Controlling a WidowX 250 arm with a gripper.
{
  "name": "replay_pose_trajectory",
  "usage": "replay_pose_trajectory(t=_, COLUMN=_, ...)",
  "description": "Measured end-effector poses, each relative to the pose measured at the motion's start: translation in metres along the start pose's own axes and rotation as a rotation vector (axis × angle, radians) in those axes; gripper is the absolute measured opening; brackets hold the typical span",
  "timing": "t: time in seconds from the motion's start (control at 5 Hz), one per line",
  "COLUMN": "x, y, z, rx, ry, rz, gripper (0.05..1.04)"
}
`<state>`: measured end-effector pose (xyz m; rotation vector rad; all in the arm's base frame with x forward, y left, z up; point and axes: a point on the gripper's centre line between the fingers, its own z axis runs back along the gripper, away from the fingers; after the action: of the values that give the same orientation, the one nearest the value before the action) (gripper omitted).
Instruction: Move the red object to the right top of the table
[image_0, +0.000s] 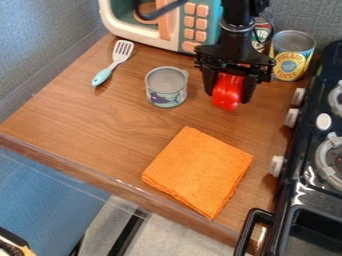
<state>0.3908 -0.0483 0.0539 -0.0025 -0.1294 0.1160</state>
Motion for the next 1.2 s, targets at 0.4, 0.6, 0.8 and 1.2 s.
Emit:
replay_pose_trajectory(t=0.4, x=0.026, y=0.006, z=-0.02, rx=0.01, ry=0.022, rz=0.062, gripper=0.794)
replay_pose_trajectory(t=0.6, x=0.025, y=0.006, z=-0.02, rx=0.005, ry=0.033, rz=0.057, gripper=0.852)
replay_pose_trajectory(t=0.8, x=0.025, y=0.006, z=-0.017, rx=-0.015, ry=0.045, rz=0.049, gripper=1.011)
replay_pose_trajectory(t=1.2, x=0.031, y=0.009, z=0.02, rx=-0.035, ry=-0.018, rz=0.024, gripper=1.001)
